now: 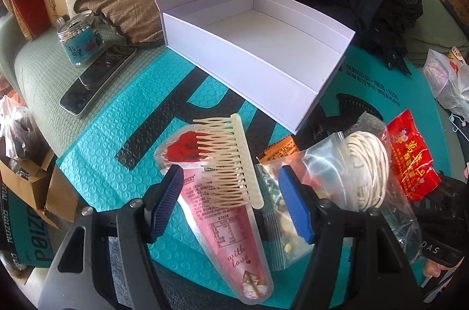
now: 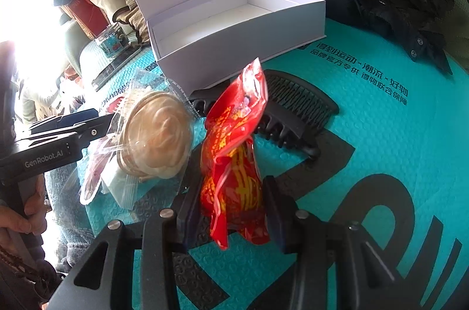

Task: Organize objects
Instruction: 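Grasp the red snack bag with the right tool while the left tool grasps the pink cone packet, then lift the red snack bag and pink packet and carry both toward the white box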

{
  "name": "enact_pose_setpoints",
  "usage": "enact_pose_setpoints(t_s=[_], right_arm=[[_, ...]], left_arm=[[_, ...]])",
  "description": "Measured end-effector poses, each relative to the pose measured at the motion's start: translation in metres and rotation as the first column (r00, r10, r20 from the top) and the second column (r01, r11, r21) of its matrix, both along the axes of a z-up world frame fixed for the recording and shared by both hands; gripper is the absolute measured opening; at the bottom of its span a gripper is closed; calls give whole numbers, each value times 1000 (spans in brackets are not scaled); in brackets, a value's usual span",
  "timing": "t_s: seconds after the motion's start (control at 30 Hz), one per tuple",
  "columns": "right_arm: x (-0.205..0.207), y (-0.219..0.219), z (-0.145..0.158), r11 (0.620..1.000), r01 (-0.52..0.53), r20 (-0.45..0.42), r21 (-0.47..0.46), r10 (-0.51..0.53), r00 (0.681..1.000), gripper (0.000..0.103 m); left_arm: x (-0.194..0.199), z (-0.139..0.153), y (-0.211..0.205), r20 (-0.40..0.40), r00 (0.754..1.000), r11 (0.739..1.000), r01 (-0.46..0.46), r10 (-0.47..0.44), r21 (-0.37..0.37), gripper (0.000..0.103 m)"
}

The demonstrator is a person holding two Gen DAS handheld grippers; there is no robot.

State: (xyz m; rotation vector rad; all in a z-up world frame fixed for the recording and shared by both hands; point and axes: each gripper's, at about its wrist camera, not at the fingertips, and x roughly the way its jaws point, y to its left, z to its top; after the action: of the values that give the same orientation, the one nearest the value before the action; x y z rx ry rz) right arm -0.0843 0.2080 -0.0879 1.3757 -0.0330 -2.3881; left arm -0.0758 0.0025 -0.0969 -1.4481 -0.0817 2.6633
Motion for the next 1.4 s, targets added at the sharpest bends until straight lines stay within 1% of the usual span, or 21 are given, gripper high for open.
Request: enact_pose_setpoints(t_s=[0.1,0.17,0.23,0.3,0.33,0.37,0.47,0.5,0.53,0.67,0.7,0.73,0.8,0.83,0.9,0.97,1.03,1.17,1.3,1.37,1.4], right_arm=[[-1,1,0,1000,2,4,-2,-2,1000,41],[-1,1,0,1000,3,5,-1,-3,1000,41],[-2,1,0,1000,5,6,-2,-5,1000,41],[-2,1,0,1000,7,6,-3,-7,1000,41],[-2,1,0,1000,7,6,-3,-7,1000,41],[-2,1,0,1000,7,6,-3,-7,1000,41],[-2,1,-1,1000,4,4,1,-4,1000,41],[-2,1,-1,1000,3,3,2,-3,1000,41],[-2,1,-1,1000,4,2,1,-4,1000,41],[-1,3,0,1000,7,-3,-3,-7,1000,40],[-1,3,0,1000,8,-5,-3,-8,1000,40],[0,4,0,1000,10,-8,-4,-10,1000,40],[1,4,1,1000,11,-11,-4,-11,1000,40],[1,5,1,1000,11,-13,-4,-11,1000,40],[2,6,1,1000,11,-14,-6,-12,1000,40],[2,6,1,1000,9,-16,-3,-9,1000,40],[3,5,1,1000,7,-19,2,-7,1000,40],[3,4,1,1000,6,-18,7,-6,1000,40],[3,4,1,1000,7,-16,10,-7,1000,40],[3,4,1,1000,8,-13,10,-8,1000,40],[3,4,1,1000,8,-13,11,-8,1000,40]], left_arm=[[-8,-12,0,34,999,1000,7,-7,4,66],[-10,-15,0,19,1000,1000,2,-1,-22,66],[-14,-19,-2,27,1000,999,-7,9,-41,66],[-16,-21,-6,26,1000,999,-9,10,-37,66],[-16,-22,-7,25,1000,999,-4,5,-41,64],[-16,-23,-7,23,1000,998,2,-1,-60,62],[-14,-26,0,0,999,990,48,-49,-136,56],[-12,-25,2,-11,998,989,63,-65,-137,48],[-11,-25,3,-13,997,988,72,-75,-137,44],[-11,-23,9,-29,996,983,80,-86,-163,38],[-10,-21,10,-36,996,983,79,-86,-164,35],[-9,-18,10,-47,995,984,78,-86,-159,26],[-5,-10,10,-70,994,986,71,-83,-154,20],[-5,-8,9,-73,994,988,73,-84,-138,16],[-4,-6,5,-65,995,992,71,-78,-106,16],[-1,-7,5,-58,996,993,69,-75,-101,16],[1,-7,5,-68,995,993,66,-73,-97,16],[6,-8,3,-80,993,996,87,-88,-26,17],[4,-15,-1,-42,997,998,66,-66,-9,17],[6,-13,-6,-36,998,999,51,-51,7,17],[8,-12,-9,-33,998,999,46,-46,11,19]])
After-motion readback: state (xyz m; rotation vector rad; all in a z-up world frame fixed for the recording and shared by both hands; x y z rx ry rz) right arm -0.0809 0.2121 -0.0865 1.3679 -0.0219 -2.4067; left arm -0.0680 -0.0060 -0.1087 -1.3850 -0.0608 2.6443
